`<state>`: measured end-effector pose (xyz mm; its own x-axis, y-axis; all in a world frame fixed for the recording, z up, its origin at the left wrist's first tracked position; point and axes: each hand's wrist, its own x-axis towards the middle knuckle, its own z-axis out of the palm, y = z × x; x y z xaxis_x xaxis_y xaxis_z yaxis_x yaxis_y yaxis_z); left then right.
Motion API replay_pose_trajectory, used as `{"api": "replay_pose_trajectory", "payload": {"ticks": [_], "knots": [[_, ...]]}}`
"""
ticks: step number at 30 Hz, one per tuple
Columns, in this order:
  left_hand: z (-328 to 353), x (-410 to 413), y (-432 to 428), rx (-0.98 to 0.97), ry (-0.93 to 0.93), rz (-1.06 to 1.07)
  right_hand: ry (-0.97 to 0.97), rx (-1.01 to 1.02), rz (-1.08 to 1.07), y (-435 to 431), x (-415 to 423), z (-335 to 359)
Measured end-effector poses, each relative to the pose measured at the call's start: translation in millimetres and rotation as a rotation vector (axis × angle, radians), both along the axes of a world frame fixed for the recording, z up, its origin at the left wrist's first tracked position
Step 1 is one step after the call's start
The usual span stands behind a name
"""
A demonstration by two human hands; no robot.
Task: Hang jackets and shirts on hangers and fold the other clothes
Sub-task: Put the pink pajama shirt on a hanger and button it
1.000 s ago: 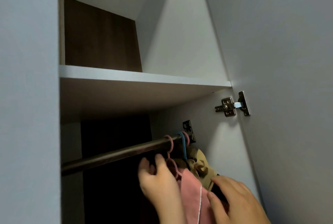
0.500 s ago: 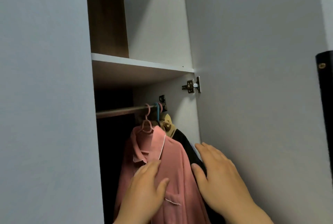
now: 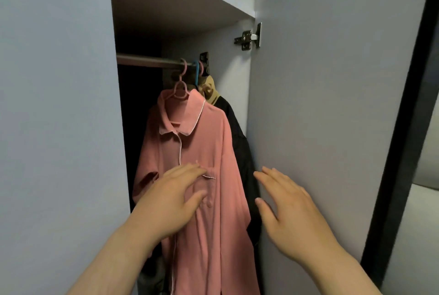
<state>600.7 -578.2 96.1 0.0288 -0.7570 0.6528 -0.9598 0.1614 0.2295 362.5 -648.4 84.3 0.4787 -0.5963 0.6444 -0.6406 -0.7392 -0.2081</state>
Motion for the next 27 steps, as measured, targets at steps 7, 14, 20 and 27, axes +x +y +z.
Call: {"api": "replay_pose_trajectory", "payload": {"ticks": [7, 14, 20, 27], "knots": [[-10.4, -0.1, -53.2, -0.072, 0.037, -0.138, -0.055, -0.016, -0.127, -22.9, 8.5, -13.0], [-0.7, 18.1, -90.8, -0.026, 0.242, -0.26, -0.119, 0.19, -0.203, -31.4, 36.8, 1.6], [58.9, 5.2, -76.3, 0.17, 0.264, -0.284, -0.102, 0.453, -0.246, 0.3, 29.4, 74.0], [156.5, -24.8, -45.5, 0.397, 0.14, -0.442, 0.001, 0.582, -0.305, 72.3, -4.8, 164.0]]}}
